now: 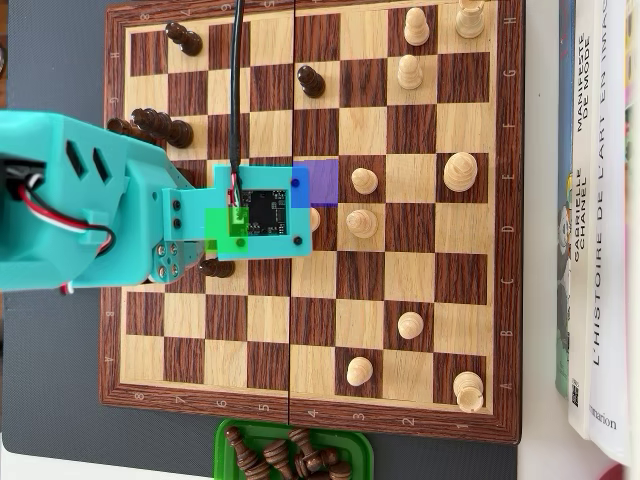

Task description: Play chess

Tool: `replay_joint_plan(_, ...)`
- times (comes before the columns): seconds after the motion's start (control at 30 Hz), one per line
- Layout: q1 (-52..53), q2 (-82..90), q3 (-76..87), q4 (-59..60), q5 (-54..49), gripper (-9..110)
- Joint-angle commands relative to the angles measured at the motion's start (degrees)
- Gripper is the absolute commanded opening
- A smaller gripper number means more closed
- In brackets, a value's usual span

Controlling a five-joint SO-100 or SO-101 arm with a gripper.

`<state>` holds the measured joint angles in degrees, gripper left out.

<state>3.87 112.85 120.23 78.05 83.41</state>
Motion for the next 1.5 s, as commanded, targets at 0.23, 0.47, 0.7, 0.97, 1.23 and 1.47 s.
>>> replay_joint_plan(0.23, 0.2, 1.2, -0.8, -0.4, -0.3, 4)
replay_joint_plan(0.47, -0.2, 1.1, -0.7, -2.6, -0.3, 4)
replay_joint_plan(0.7, -0.1, 0.8, -0.4, -2.7, -0.3, 4)
replay_joint_plan(0.97, -0.1, -1.7, -1.1, -2.7, -0.4, 4)
replay_joint_plan(1.23, -0.2, -2.1, -1.2, -2.8, -0.4, 4)
replay_joint_plan(1.47, -0.2, -4.0, -1.2, -2.9, -0.3, 4)
